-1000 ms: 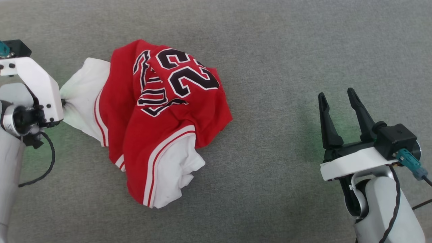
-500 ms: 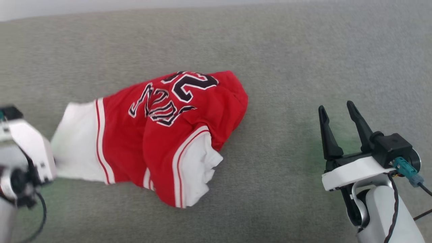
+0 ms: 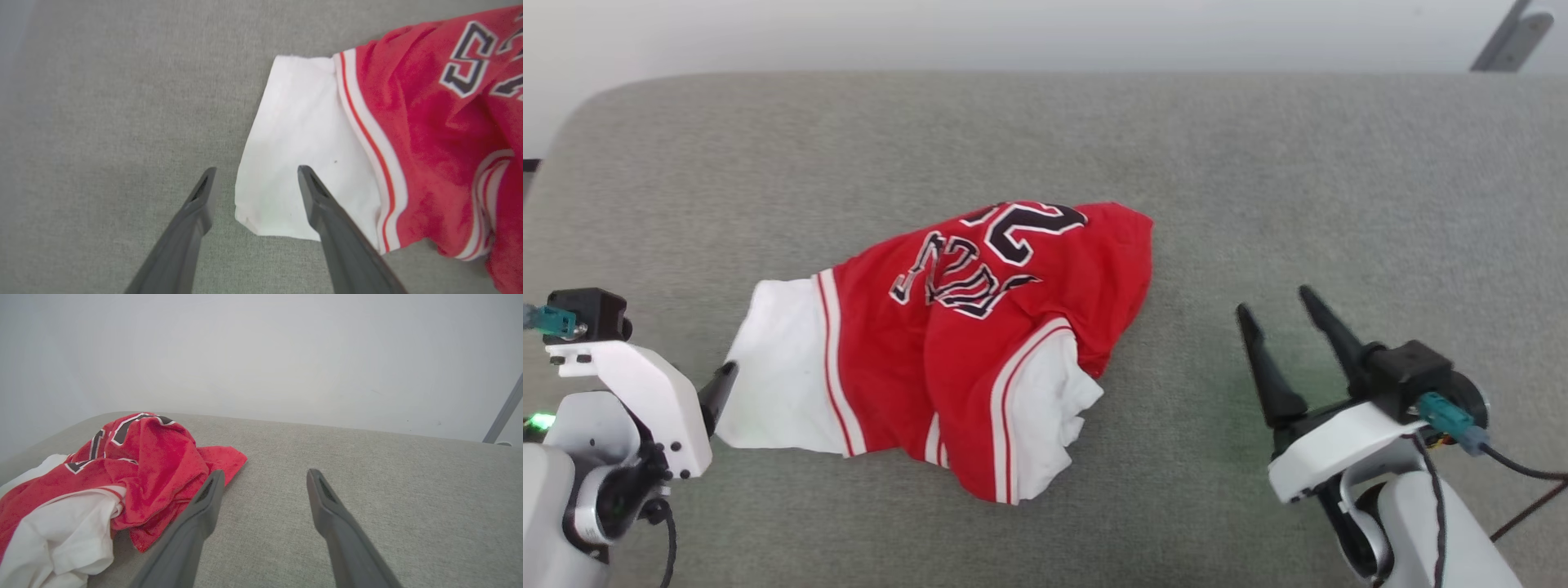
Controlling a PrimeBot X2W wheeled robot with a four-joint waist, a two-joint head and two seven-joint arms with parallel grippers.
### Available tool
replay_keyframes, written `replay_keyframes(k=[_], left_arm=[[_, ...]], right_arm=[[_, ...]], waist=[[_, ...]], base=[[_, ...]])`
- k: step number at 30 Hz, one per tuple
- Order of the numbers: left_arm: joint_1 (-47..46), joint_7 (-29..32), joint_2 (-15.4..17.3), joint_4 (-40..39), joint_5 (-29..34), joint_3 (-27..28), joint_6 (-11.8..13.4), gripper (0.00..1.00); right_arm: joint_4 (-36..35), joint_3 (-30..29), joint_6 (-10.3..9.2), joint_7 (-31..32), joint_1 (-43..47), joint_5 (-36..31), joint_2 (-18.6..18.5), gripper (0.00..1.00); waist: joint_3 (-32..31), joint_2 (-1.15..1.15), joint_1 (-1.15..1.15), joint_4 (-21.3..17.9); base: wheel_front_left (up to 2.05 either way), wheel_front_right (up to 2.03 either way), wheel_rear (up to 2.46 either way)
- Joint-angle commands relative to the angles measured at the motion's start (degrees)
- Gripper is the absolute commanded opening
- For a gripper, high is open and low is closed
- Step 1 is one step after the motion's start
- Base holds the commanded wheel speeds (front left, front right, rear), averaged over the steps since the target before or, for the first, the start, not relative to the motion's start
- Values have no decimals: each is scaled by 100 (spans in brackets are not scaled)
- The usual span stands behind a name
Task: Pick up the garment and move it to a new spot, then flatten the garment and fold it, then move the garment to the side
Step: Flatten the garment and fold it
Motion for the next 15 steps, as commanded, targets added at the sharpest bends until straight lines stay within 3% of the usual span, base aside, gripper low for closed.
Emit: replay_keyframes(k=[1,7,15], left_arm=[[163,-320,-40,-146,43,43,-86,100],[512,-1371,-91,-573,337,78,-291,100],[1220,-2989,-389,-1108,734,199,-131,100]], right_arm=[[-31,160,1,134,82,81,-57,100],[-117,708,1,589,76,420,-299,100],[-345,1480,1,1534,-2,1113,-694,100]], waist=[[-145,0,0,131],[-328,0,0,338],[-516,0,0,751]], base=[[0,0,0],[0,0,0],[0,0,0]])
